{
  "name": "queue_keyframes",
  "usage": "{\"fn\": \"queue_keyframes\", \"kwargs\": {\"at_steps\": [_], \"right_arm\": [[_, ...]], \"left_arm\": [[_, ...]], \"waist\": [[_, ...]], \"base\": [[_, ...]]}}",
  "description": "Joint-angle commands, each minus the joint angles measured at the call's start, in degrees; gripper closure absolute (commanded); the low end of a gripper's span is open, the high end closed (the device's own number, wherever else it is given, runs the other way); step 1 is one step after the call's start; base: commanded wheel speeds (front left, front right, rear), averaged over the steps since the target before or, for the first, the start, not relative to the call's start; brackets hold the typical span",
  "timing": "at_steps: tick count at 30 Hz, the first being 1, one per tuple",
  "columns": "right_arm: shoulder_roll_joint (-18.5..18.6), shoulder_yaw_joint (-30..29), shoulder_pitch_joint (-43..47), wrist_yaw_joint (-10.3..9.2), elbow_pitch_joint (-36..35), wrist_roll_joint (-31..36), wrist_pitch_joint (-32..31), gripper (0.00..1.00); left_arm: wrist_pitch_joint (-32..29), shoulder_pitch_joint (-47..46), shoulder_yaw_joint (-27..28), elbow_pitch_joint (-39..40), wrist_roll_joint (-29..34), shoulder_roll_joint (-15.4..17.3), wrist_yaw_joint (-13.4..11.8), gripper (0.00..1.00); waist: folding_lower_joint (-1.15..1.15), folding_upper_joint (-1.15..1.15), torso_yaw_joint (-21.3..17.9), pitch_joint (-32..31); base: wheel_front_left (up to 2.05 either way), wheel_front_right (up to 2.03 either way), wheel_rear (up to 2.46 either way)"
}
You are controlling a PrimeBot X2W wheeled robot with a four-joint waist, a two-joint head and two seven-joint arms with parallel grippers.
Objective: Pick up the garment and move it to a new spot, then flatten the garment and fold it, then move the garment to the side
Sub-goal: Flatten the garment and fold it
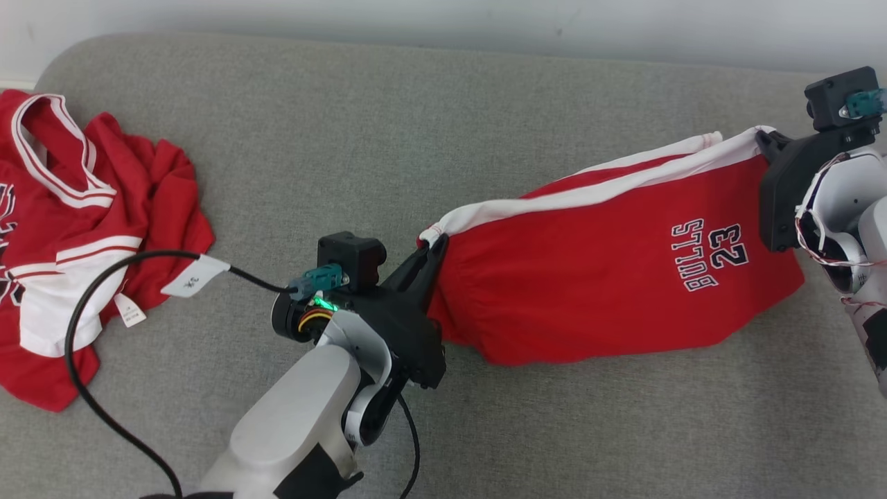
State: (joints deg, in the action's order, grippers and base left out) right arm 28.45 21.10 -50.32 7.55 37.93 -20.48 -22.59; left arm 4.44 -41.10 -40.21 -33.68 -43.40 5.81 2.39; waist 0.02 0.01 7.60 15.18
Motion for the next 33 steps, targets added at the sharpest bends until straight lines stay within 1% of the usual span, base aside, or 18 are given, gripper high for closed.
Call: {"fn": "queue_keyframes", "kwargs": {"at_steps": [1, 7, 12, 13, 14, 15, 18, 22, 23, 28, 31, 33], "right_arm": [[0.14, 0.63, -1.3, -0.13, 1.79, 0.67, 1.1, 1.0], [-0.43, 2.01, -5.29, -0.13, 8.77, 1.49, 5.53, 1.0], [-2.24, 2.13, -8.24, -0.13, 13.97, 1.81, 8.97, 1.0], [-2.58, 1.79, -8.78, -0.13, 14.89, 1.81, 9.79, 1.0], [-3.14, 1.85, -9.32, -0.13, 15.86, 1.95, 10.37, 0.56], [-3.65, 1.58, -9.62, -0.13, 16.79, 1.47, 10.8, 0.0], [-4.5, 1.67, -10.48, -0.13, 19.43, 1.11, 11.38, 0.0], [-5.53, 1.55, -10.88, -0.13, 21.53, -1.23, 10.47, 0.0], [-4.95, 2.15, -10.46, -0.13, 22.17, -2.54, 8.83, 0.0], [-3.93, 2.63, -8.68, -0.13, 23.58, -5.78, 3.85, 0.0], [-3.57, 1.75, -7.71, -0.13, 25.09, -7.19, 1.26, 0.0], [-3.46, 1.05, -6.94, -0.13, 26.18, -7.83, 0.01, 0.0]], "left_arm": [[0.27, -1.36, 0.14, -0.83, -0.78, -0.51, 0.04, 1.0], [-0.08, -4.11, -0.15, -4.29, -1.52, -1.74, 0.22, 1.0], [0.73, -6.34, -0.53, -6.71, -2.32, -2.51, -0.19, 1.0], [1.33, -6.91, -0.72, -7.16, -2.14, -2.63, -0.33, 0.58], [1.52, -7.23, -0.81, -7.68, -2.45, -2.67, -0.39, 0.0], [1.86, -7.52, -1.03, -7.96, -2.51, -2.73, -0.24, 0.0], [3.1, -8.0, -1.7, -9.13, -2.56, -2.8, -0.01, 0.0], [4.62, -6.39, -2.63, -9.98, -2.69, -2.47, 1.21, 0.0], [5.23, -4.79, -3.05, -10.27, -2.58, -1.38, 1.83, 0.0], [4.17, -0.9, -4.7, -8.4, -3.62, 0.86, 3.67, 0.0], [4.8, 1.72, -5.21, -6.36, -3.87, 2.61, 4.07, 0.0], [6.3, 3.16, -5.35, -4.28, -2.87, 3.8, 3.51, 0.0]], "waist": [[-0.02, -0.01, 1.25, 1.54], [-0.02, -0.01, 1.85, 2.59], [-0.02, -0.01, 2.13, 3.43], [-0.02, -0.01, 2.14, 3.56], [-0.02, -0.01, 2.13, 3.64], [-0.02, -0.01, 2.12, 3.69], [-0.02, -0.01, 2.12, 3.48], [-0.02, -0.01, 1.72, 2.0], [-0.02, -0.01, 1.53, 0.92], [-0.02, -0.01, 0.73, -2.08], [-0.02, -0.01, 0.39, -3.43], [-0.02, -0.01, 0.55, -4.12]], "base": [[0.0, 0.0, 0.0], [0.0, 0.0, 0.0], [0.0, 0.0, 0.0], [0.0, 0.0, 0.0], [0.0, 0.0, 0.0], [0.0, 0.0, 0.0], [0.0, 0.0, 0.0], [0.0, 0.0, 0.0], [0.0, 0.0, 0.0], [0.0, 0.0, 0.0], [0.0, 0.0, 0.0], [0.0, 0.0, 0.0]]}}
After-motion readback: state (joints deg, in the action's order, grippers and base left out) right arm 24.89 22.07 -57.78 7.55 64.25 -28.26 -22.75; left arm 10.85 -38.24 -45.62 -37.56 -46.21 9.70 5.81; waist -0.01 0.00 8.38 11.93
